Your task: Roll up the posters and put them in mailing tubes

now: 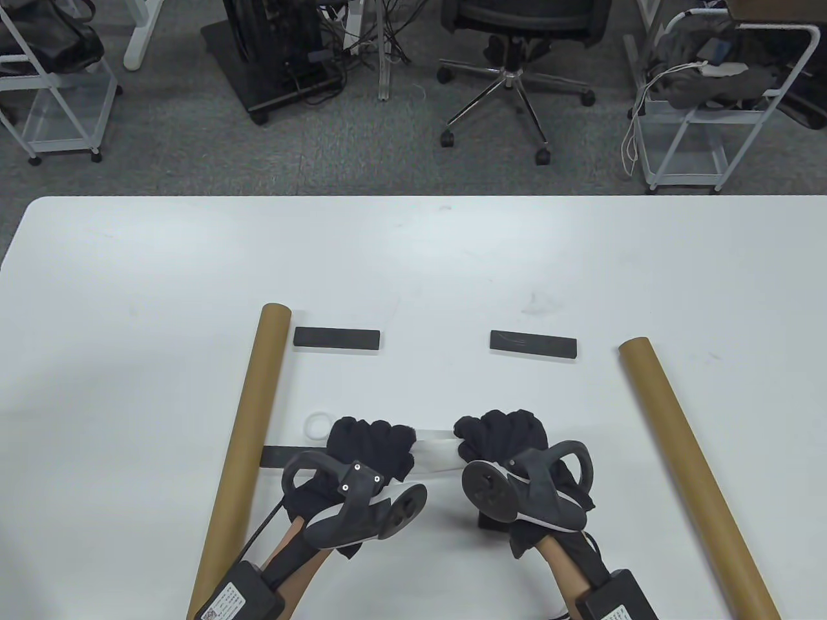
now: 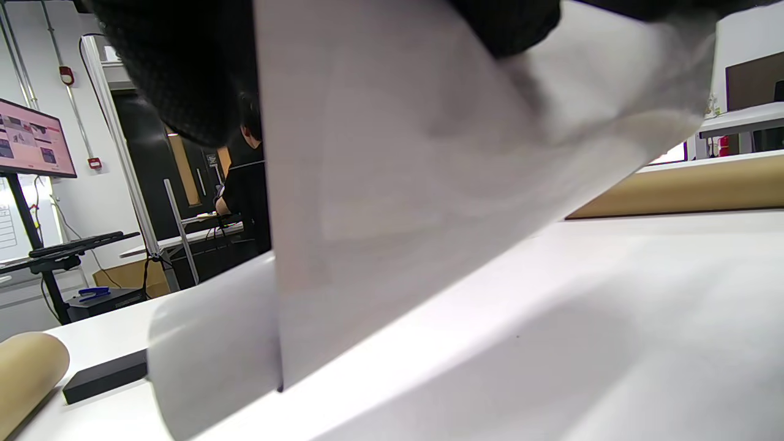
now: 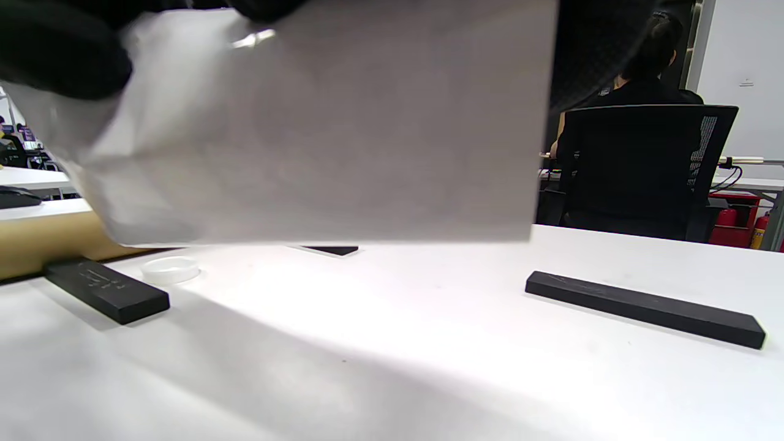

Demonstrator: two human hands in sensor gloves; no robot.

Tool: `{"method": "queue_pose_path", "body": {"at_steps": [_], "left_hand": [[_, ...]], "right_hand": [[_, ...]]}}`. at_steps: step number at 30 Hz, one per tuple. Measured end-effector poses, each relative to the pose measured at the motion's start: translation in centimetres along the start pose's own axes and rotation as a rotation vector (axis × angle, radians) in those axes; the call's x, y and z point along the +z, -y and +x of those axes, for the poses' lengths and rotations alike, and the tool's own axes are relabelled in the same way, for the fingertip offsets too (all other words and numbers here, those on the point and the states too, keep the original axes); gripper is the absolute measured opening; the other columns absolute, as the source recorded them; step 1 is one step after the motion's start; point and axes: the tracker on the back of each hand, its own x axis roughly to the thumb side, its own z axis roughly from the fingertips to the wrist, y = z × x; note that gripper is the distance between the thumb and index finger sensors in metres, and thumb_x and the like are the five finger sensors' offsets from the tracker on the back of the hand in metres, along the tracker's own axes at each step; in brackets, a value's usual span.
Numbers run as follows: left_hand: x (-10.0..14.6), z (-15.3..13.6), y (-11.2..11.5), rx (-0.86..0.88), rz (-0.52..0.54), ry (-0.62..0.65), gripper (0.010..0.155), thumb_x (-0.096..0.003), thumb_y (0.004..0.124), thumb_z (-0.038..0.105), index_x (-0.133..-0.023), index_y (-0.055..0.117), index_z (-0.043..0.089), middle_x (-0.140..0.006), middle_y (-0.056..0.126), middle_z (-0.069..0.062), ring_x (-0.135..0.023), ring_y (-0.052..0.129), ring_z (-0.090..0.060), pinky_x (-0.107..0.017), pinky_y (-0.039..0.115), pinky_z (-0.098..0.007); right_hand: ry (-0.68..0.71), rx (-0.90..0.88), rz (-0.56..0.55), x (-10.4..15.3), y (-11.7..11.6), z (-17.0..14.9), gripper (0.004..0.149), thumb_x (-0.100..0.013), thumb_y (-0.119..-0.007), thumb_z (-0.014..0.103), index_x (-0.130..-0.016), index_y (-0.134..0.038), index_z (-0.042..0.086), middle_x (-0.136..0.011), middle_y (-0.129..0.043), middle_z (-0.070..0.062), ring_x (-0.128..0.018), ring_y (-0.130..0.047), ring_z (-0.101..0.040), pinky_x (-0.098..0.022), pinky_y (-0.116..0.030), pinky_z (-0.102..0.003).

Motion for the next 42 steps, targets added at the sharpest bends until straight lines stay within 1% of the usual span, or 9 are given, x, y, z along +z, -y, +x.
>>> {"method": "queue_pose_path", "body": {"at_steps": [3,6,11,16,23,28,32,39,42], "left_hand": [[0.0,0.1,0.0,-0.019,0.005,0.003,0.048,-0.0505,0.061,0.047,-0.094,0.065,0.026,-0.067,0.089,0.007,-0.047,0.092,-0.014,-0.072,0.076,-0.054],[0.0,-0.5,0.1,-0.026,0.008,-0.01,0.054,-0.0444,0.067,0.054,-0.091,0.066,0.028,-0.065,0.088,0.009,-0.047,0.092,-0.013,-0.072,0.077,-0.053],[-0.4,-1.2,0.6,-0.03,-0.053,-0.01,0.065,-0.0328,0.075,0.062,-0.089,0.065,0.03,-0.066,0.086,0.01,-0.049,0.091,-0.013,-0.073,0.076,-0.053],[-0.4,-1.1,0.9,-0.117,-0.059,0.012,0.051,-0.0294,0.081,0.06,-0.074,0.073,0.036,-0.052,0.088,0.016,-0.039,0.093,-0.008,-0.07,0.083,-0.048],[-0.7,-0.7,1.1,-0.148,-0.081,0.013,0.027,-0.0394,0.08,0.054,-0.06,0.079,0.036,-0.044,0.09,0.015,-0.035,0.094,-0.011,-0.069,0.083,-0.048],[-0.5,0.0,1.4,-0.209,-0.103,0.048,0.031,-0.0458,0.071,0.053,-0.072,0.08,0.039,-0.064,0.095,0.012,-0.054,0.099,-0.015,-0.075,0.077,-0.051],[-0.6,0.4,1.6,-0.173,-0.148,0.053,0.048,-0.0496,0.062,0.051,-0.094,0.075,0.042,-0.092,0.085,0.003,-0.077,0.091,-0.023,-0.078,0.069,-0.056],[-0.3,0.3,0.8,-0.093,-0.082,0.046,0.064,-0.0511,0.057,0.044,-0.113,0.055,0.028,-0.08,0.085,0.007,-0.063,0.092,-0.017,-0.074,0.075,-0.054],[0.0,-0.1,0.5,-0.052,-0.006,0.063,0.066,-0.0497,0.061,0.044,-0.112,0.038,0.039,-0.076,0.088,0.011,-0.056,0.095,-0.013,-0.072,0.079,-0.047]], "right_hand": [[0.0,0.018,0.003,-0.1,-0.1,0.0,0.045,-0.055,-0.049,0.031,-0.097,-0.058,0.016,-0.072,-0.078,-0.006,-0.053,-0.084,-0.031,-0.066,-0.064,-0.069],[0.02,-0.001,0.021,-0.5,-0.4,0.2,0.057,-0.051,-0.047,0.045,-0.098,-0.057,0.016,-0.072,-0.077,-0.006,-0.054,-0.083,-0.031,-0.067,-0.063,-0.069],[0.028,0.055,0.038,-0.6,-0.3,0.7,0.077,-0.037,-0.071,0.055,-0.1,-0.051,0.016,-0.073,-0.074,-0.003,-0.054,-0.082,-0.026,-0.067,-0.066,-0.067],[0.067,0.094,0.01,-1.1,-0.8,1.3,0.053,-0.042,-0.077,0.04,-0.091,-0.062,0.023,-0.064,-0.079,0.003,-0.046,-0.086,-0.021,-0.065,-0.073,-0.062],[0.07,0.101,0.053,-1.1,-1.0,1.7,0.042,-0.047,-0.071,0.039,-0.087,-0.069,0.026,-0.063,-0.081,0.001,-0.046,-0.086,-0.024,-0.065,-0.072,-0.063],[0.072,0.096,0.108,-1.0,-1.5,1.6,0.042,-0.049,-0.066,0.037,-0.088,-0.075,0.025,-0.074,-0.083,-0.004,-0.057,-0.089,-0.03,-0.067,-0.067,-0.066],[0.042,0.098,0.092,-0.7,-1.6,1.5,0.046,-0.048,-0.064,0.036,-0.091,-0.076,0.022,-0.09,-0.072,-0.013,-0.069,-0.081,-0.038,-0.069,-0.059,-0.069],[0.027,-0.003,0.105,-0.8,-1.2,0.5,0.052,-0.046,-0.066,0.034,-0.095,-0.07,0.018,-0.071,-0.08,-0.005,-0.051,-0.087,-0.024,-0.058,-0.078,-0.056],[0.033,-0.045,0.064,-0.8,-1.2,0.1,0.056,-0.044,-0.069,0.035,-0.098,-0.066,0.02,-0.07,-0.082,-0.003,-0.051,-0.088,-0.024,-0.06,-0.077,-0.056]]}}
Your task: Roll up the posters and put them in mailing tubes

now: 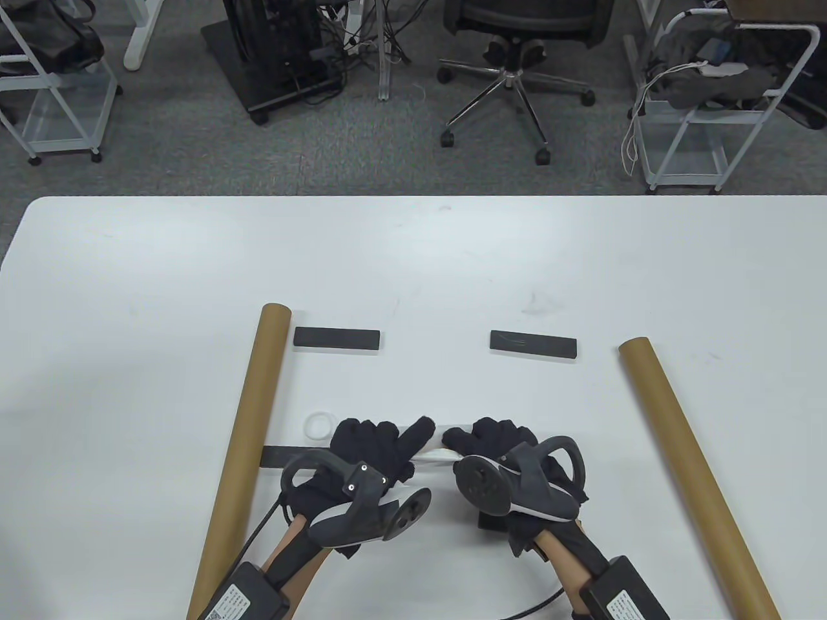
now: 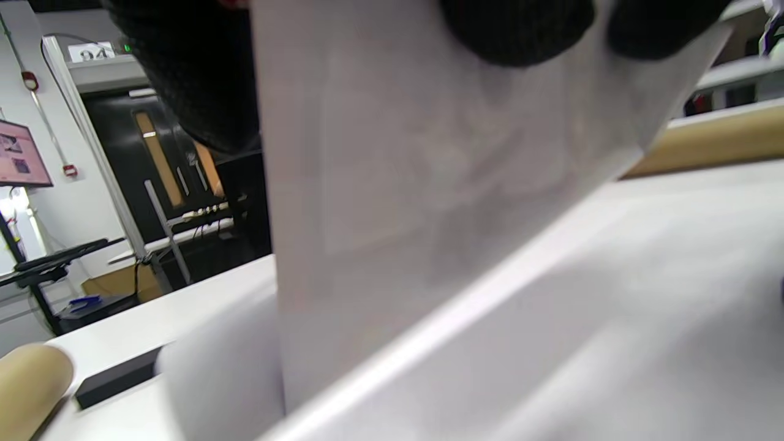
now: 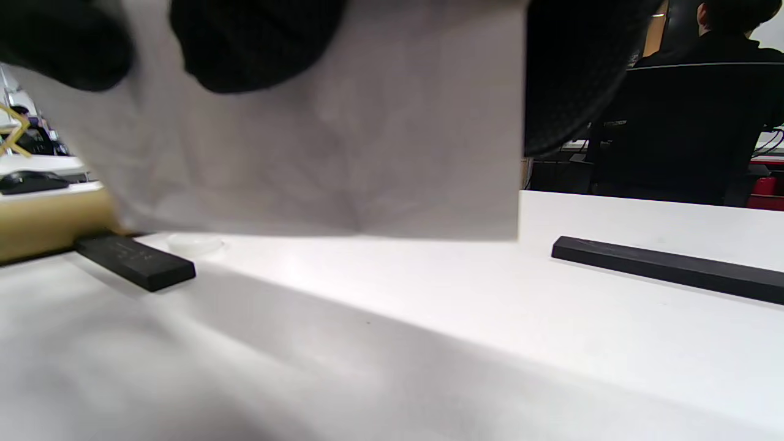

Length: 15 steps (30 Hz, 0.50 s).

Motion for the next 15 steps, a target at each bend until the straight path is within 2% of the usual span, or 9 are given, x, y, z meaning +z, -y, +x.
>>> {"method": "queue_pose_path", "body": {"at_steps": [2,3,4,7,15], "left_hand": [[0.1,-0.2,-0.3,0.023,0.029,-0.004,0.062,-0.049,0.063,0.044,-0.108,0.043,0.041,-0.074,0.09,0.013,-0.056,0.097,-0.013,-0.072,0.08,-0.046],[0.2,-0.2,-0.3,0.027,0.036,-0.006,0.059,-0.0489,0.063,0.044,-0.106,0.048,0.042,-0.074,0.091,0.013,-0.056,0.097,-0.012,-0.072,0.081,-0.045],[0.2,-0.2,-0.3,0.03,0.053,-0.008,0.053,-0.0482,0.064,0.044,-0.1,0.06,0.04,-0.072,0.092,0.013,-0.055,0.099,-0.013,-0.071,0.081,-0.045],[0.0,-0.3,-0.1,0.015,0.023,-0.011,0.046,-0.0475,0.065,0.045,-0.092,0.074,0.038,-0.072,0.095,0.014,-0.057,0.102,-0.011,-0.072,0.081,-0.044],[0.2,-0.9,0.5,-0.041,0.0,-0.05,0.048,-0.0473,0.068,0.045,-0.094,0.077,0.038,-0.078,0.098,0.016,-0.064,0.107,-0.009,-0.074,0.08,-0.044]], "right_hand": [[0.001,-0.011,-0.076,0.1,0.0,-0.2,0.055,-0.042,-0.071,0.035,-0.095,-0.068,0.021,-0.069,-0.084,-0.002,-0.051,-0.09,-0.024,-0.061,-0.077,-0.057],[-0.001,-0.019,-0.079,0.2,0.0,-0.3,0.055,-0.042,-0.072,0.035,-0.095,-0.068,0.021,-0.069,-0.085,-0.002,-0.051,-0.09,-0.024,-0.062,-0.077,-0.057],[0.002,-0.03,-0.099,0.4,0.1,-0.4,0.055,-0.041,-0.074,0.036,-0.094,-0.069,0.021,-0.068,-0.086,-0.002,-0.051,-0.091,-0.024,-0.063,-0.076,-0.057],[0.018,0.012,-0.127,0.5,0.1,-0.3,0.05,-0.041,-0.074,0.037,-0.088,-0.074,0.023,-0.069,-0.088,0.001,-0.053,-0.094,-0.023,-0.063,-0.077,-0.056],[0.044,0.119,-0.139,0.6,-0.1,0.9,0.053,-0.039,-0.076,0.04,-0.088,-0.078,0.02,-0.067,-0.096,0.005,-0.052,-0.103,-0.019,-0.06,-0.082,-0.05]]}}
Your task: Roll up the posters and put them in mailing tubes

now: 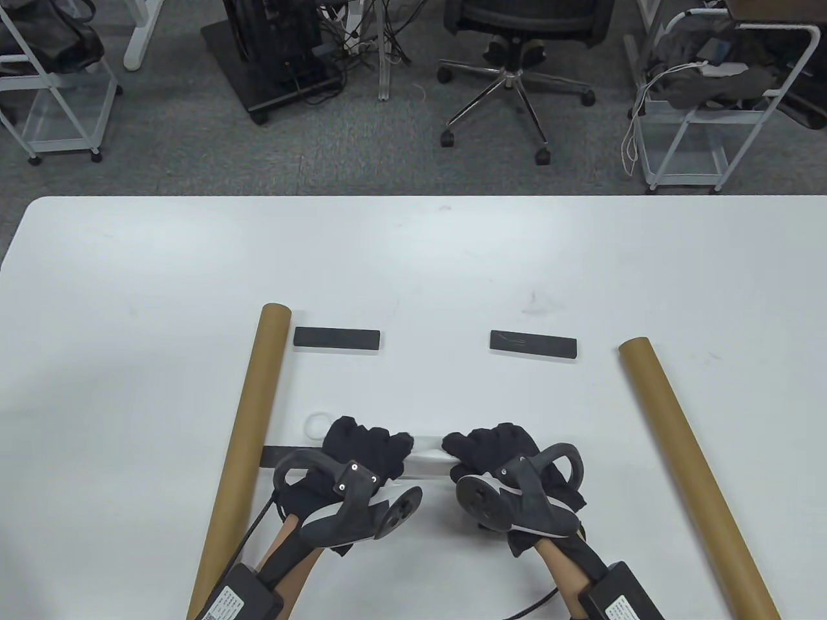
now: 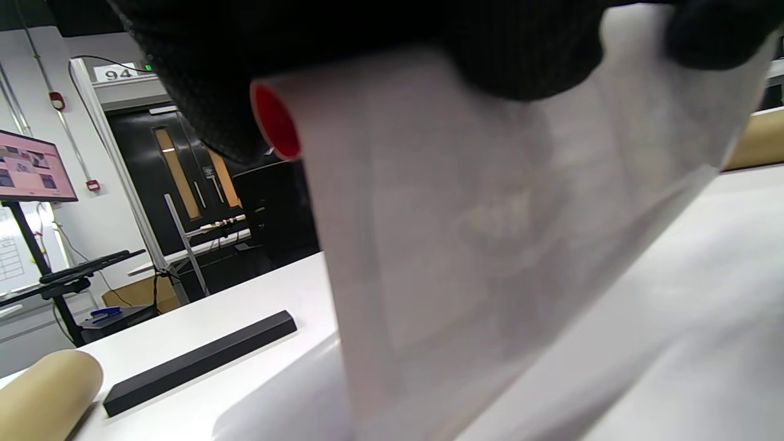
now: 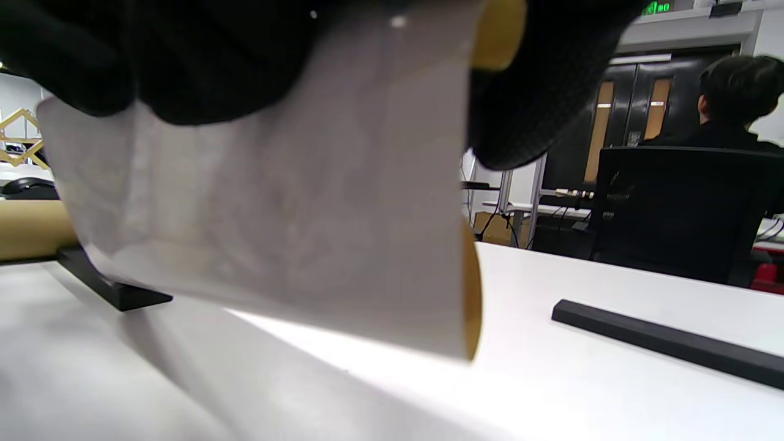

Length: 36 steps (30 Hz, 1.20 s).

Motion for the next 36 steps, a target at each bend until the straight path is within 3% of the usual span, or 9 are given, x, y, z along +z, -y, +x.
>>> {"method": "queue_pose_path", "body": {"at_steps": [7,13,16,17,20,23,28,32,36], "left_hand": [[-0.3,-0.6,0.7,0.061,-0.033,-0.008,0.043,-0.0486,0.065,0.044,-0.089,0.078,0.038,-0.075,0.099,0.015,-0.061,0.107,-0.01,-0.074,0.079,-0.045],[0.0,-0.1,0.5,0.031,-0.027,-0.005,0.044,-0.0504,0.057,0.041,-0.092,0.071,0.037,-0.069,0.095,0.012,-0.05,0.1,-0.012,-0.073,0.078,-0.047],[0.1,0.2,0.1,-0.044,-0.009,0.008,0.047,-0.0475,0.062,0.049,-0.093,0.069,0.037,-0.067,0.093,0.013,-0.048,0.097,-0.011,-0.074,0.078,-0.047],[0.1,0.2,0.1,-0.056,-0.008,0.013,0.05,-0.0436,0.066,0.053,-0.09,0.07,0.036,-0.066,0.092,0.013,-0.048,0.096,-0.011,-0.073,0.079,-0.047],[0.0,0.4,0.0,-0.104,-0.036,0.017,0.045,-0.0352,0.077,0.058,-0.075,0.074,0.037,-0.061,0.091,0.015,-0.045,0.096,-0.009,-0.073,0.08,-0.047],[0.0,0.3,0.3,-0.081,-0.043,0.022,0.031,-0.0372,0.079,0.056,-0.063,0.079,0.038,-0.052,0.093,0.017,-0.041,0.098,-0.01,-0.073,0.08,-0.047],[0.2,0.0,0.3,-0.085,-0.004,0.025,0.03,-0.0448,0.072,0.054,-0.07,0.081,0.04,-0.065,0.097,0.014,-0.055,0.102,-0.013,-0.074,0.078,-0.048],[0.1,0.2,0.4,-0.091,-0.012,0.016,0.039,-0.0465,0.069,0.052,-0.083,0.079,0.042,-0.082,0.092,0.01,-0.068,0.099,-0.016,-0.075,0.076,-0.049],[-0.3,0.8,0.7,-0.098,-0.071,-0.007,0.048,-0.0482,0.065,0.049,-0.094,0.076,0.04,-0.091,0.08,0.003,-0.073,0.09,-0.02,-0.077,0.07,-0.056]], "right_hand": [[-0.005,0.017,0.034,-0.4,-0.1,0.2,0.051,-0.042,-0.075,0.037,-0.089,-0.077,0.019,-0.07,-0.098,0.004,-0.056,-0.105,-0.02,-0.06,-0.083,-0.05],[-0.052,-0.135,0.138,-0.3,-0.1,0.0,0.045,-0.052,-0.063,0.025,-0.096,-0.067,0.015,-0.077,-0.086,-0.007,-0.06,-0.092,-0.032,-0.066,-0.069,-0.064],[-0.057,-0.143,0.228,-0.4,-0.1,0.1,0.046,-0.055,-0.059,0.026,-0.098,-0.061,0.012,-0.076,-0.081,-0.009,-0.057,-0.086,-0.033,-0.066,-0.065,-0.067],[-0.06,-0.138,0.24,-0.4,-0.1,0.1,0.046,-0.055,-0.058,0.027,-0.099,-0.059,0.011,-0.077,-0.079,-0.009,-0.057,-0.085,-0.033,-0.067,-0.064,-0.068],[-0.036,-0.076,0.243,-0.4,0.0,0.3,0.063,-0.046,-0.07,0.046,-0.099,-0.056,0.014,-0.076,-0.077,-0.005,-0.056,-0.084,-0.029,-0.067,-0.066,-0.066],[-0.015,-0.025,0.094,-0.2,-0.1,0.7,0.05,-0.042,-0.079,0.042,-0.086,-0.07,0.021,-0.061,-0.085,0.003,-0.044,-0.089,-0.023,-0.063,-0.074,-0.06],[-0.019,-0.038,0.068,-0.1,0.3,0.6,0.039,-0.045,-0.077,0.041,-0.081,-0.078,0.024,-0.061,-0.089,0.002,-0.046,-0.093,-0.024,-0.064,-0.074,-0.06],[-0.04,-0.016,0.07,0.2,0.2,0.5,0.042,-0.047,-0.072,0.039,-0.086,-0.079,0.023,-0.088,-0.08,-0.009,-0.069,-0.087,-0.035,-0.068,-0.066,-0.066],[-0.059,0.003,0.085,0.0,0.1,0.4,0.043,-0.046,-0.071,0.038,-0.086,-0.08,0.022,-0.08,-0.079,-0.007,-0.062,-0.086,-0.032,-0.067,-0.066,-0.065]]}}
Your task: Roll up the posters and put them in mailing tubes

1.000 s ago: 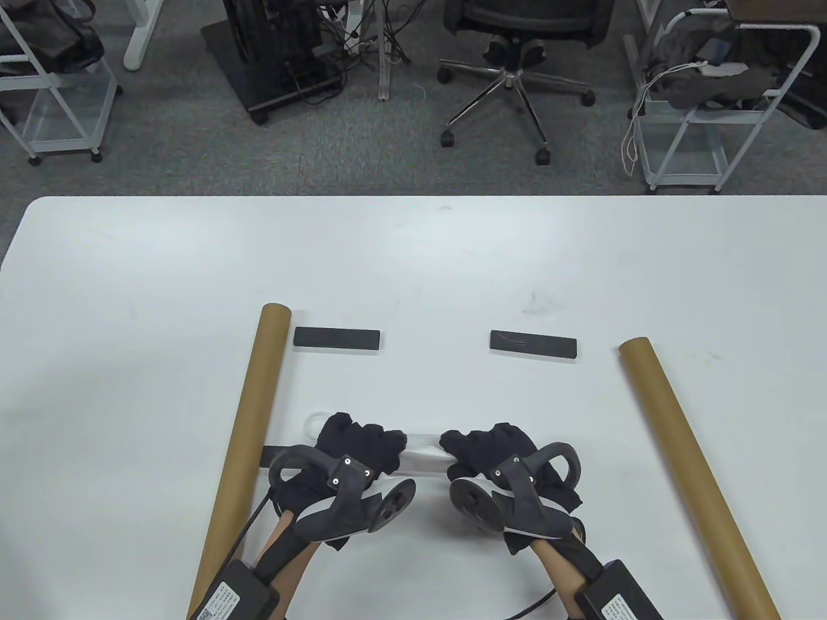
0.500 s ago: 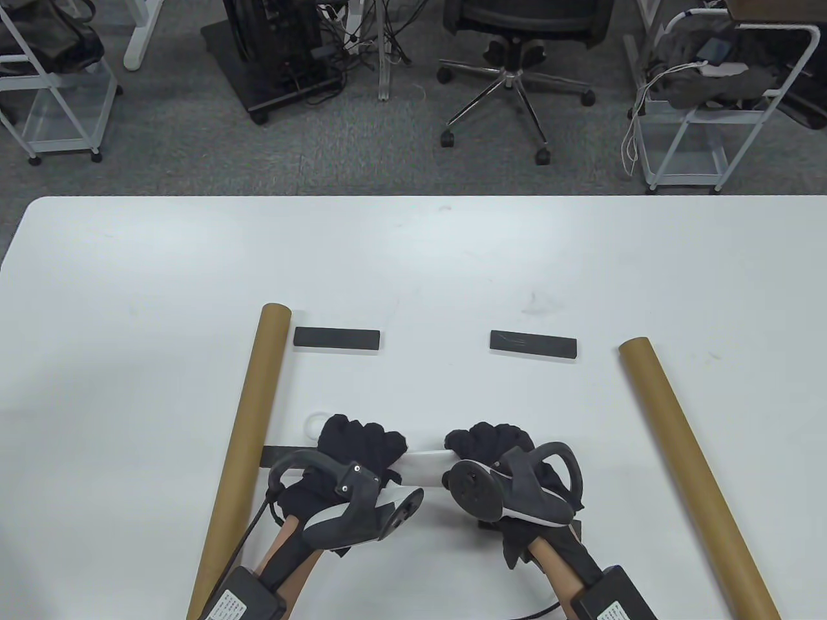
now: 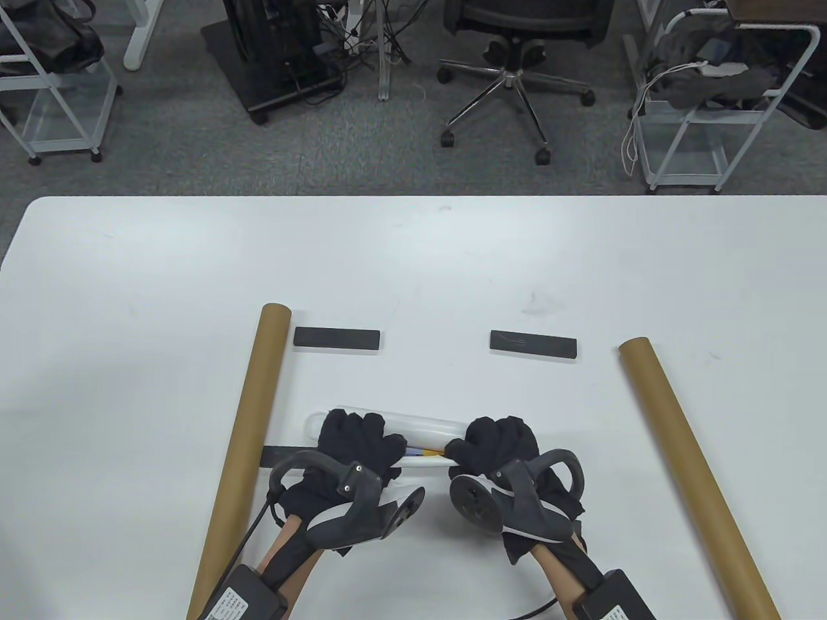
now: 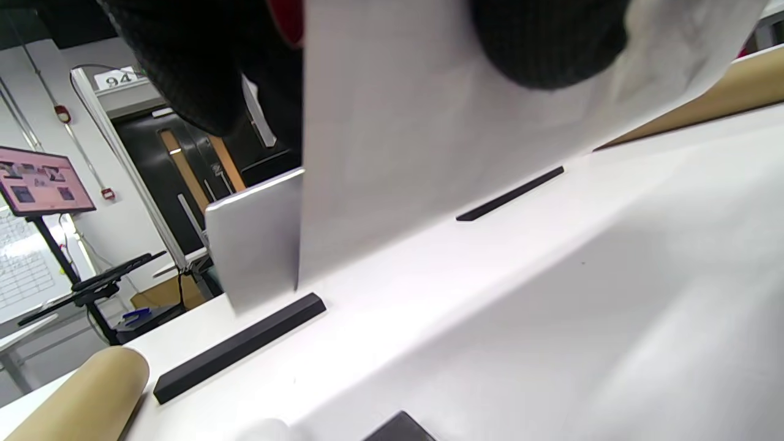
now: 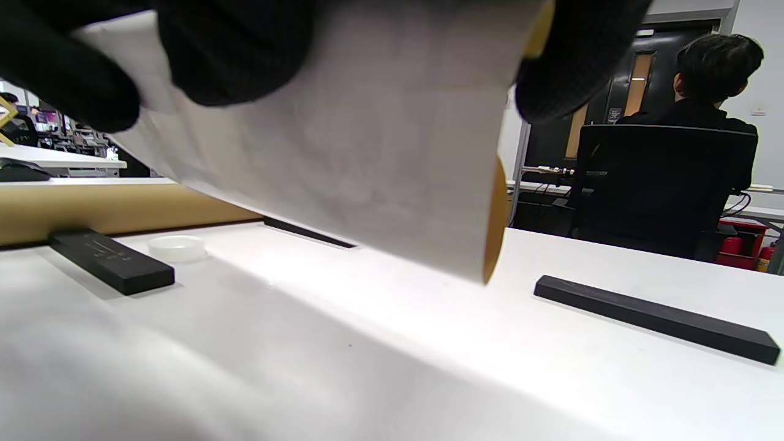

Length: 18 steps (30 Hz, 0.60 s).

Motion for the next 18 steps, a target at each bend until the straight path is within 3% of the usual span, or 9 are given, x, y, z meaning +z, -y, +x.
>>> {"method": "queue_pose_path", "body": {"at_steps": [4,8,12,15,18], "left_hand": [[-0.02,0.13,0.04,0.003,0.022,0.004,0.056,-0.0478,0.066,0.047,-0.102,0.072,0.034,-0.085,0.082,0.007,-0.067,0.092,-0.016,-0.076,0.073,-0.054],[0.27,-0.12,0.12,0.06,0.041,0.023,0.06,-0.0453,0.069,0.047,-0.104,0.064,0.039,-0.077,0.088,0.013,-0.06,0.096,-0.011,-0.075,0.078,-0.048],[0.44,-0.63,-0.21,0.117,0.07,0.027,0.058,-0.0428,0.072,0.05,-0.1,0.065,0.043,-0.072,0.092,0.015,-0.056,0.099,-0.008,-0.075,0.078,-0.046],[0.44,-0.7,-0.23,0.114,0.084,0.027,0.05,-0.0424,0.071,0.051,-0.091,0.076,0.041,-0.073,0.095,0.017,-0.059,0.103,-0.008,-0.075,0.078,-0.045],[0.17,-0.59,0.15,0.117,0.063,0.028,0.049,-0.0433,0.07,0.051,-0.091,0.079,0.041,-0.075,0.098,0.016,-0.062,0.106,-0.009,-0.075,0.079,-0.045]], "right_hand": [[0.012,-0.012,0.0,-0.03,-0.07,-0.26,0.045,-0.044,-0.073,0.038,-0.085,-0.08,0.021,-0.071,-0.085,-0.002,-0.054,-0.091,-0.026,-0.066,-0.071,-0.061],[0.012,-0.004,-0.025,0.11,-0.21,-0.41,0.05,-0.041,-0.075,0.039,-0.087,-0.078,0.021,-0.068,-0.087,0.001,-0.053,-0.094,-0.023,-0.065,-0.074,-0.059],[-0.003,0.026,-0.089,0.21,-0.01,-0.58,0.052,-0.037,-0.078,0.042,-0.086,-0.079,0.022,-0.068,-0.092,0.006,-0.055,-0.1,-0.02,-0.065,-0.076,-0.054],[-0.004,0.019,-0.082,0.14,-0.02,-0.79,0.051,-0.037,-0.079,0.042,-0.084,-0.08,0.022,-0.067,-0.095,0.007,-0.054,-0.102,-0.019,-0.064,-0.077,-0.053],[-0.001,0.032,-0.053,-0.1,-0.25,-0.76,0.05,-0.039,-0.077,0.041,-0.085,-0.08,0.022,-0.07,-0.096,0.006,-0.057,-0.103,-0.02,-0.064,-0.077,-0.053]]}}
